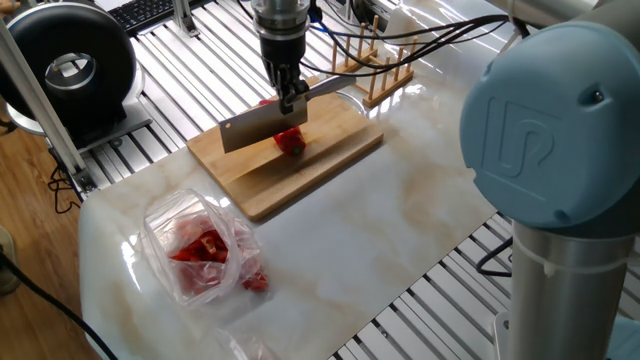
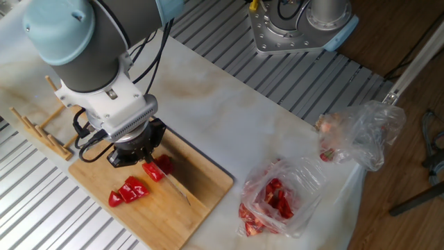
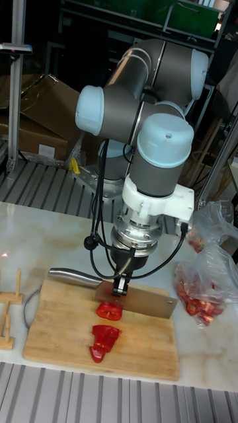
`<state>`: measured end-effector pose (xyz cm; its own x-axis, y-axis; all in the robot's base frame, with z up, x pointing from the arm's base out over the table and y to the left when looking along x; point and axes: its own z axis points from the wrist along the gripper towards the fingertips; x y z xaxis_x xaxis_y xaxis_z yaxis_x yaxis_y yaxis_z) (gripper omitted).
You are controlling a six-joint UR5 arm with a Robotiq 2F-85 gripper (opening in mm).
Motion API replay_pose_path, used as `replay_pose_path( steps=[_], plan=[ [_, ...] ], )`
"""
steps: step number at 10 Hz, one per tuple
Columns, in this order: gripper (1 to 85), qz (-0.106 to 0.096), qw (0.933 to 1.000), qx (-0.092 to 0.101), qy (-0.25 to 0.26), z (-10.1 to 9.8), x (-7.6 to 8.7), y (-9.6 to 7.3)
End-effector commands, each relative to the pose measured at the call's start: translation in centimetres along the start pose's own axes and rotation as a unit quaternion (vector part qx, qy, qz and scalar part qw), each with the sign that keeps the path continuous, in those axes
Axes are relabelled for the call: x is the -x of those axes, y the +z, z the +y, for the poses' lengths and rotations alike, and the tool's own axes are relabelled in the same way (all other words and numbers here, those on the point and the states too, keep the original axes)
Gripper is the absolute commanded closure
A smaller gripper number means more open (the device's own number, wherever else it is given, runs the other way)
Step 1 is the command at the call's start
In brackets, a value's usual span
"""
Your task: Chop the chili peppers
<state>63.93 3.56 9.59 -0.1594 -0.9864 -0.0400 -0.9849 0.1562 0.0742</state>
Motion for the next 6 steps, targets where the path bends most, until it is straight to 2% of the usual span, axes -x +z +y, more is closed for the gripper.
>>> replay_pose_path(
  steps=[1, 6],
  plan=[
    [84.3, -0.009, 0.9999, 0.005, 0.002, 0.2, 0.48, 0.01],
    [84.3, -0.008, 1.0, 0.002, 0.002, -0.01, 0.37, 0.21]
  ],
)
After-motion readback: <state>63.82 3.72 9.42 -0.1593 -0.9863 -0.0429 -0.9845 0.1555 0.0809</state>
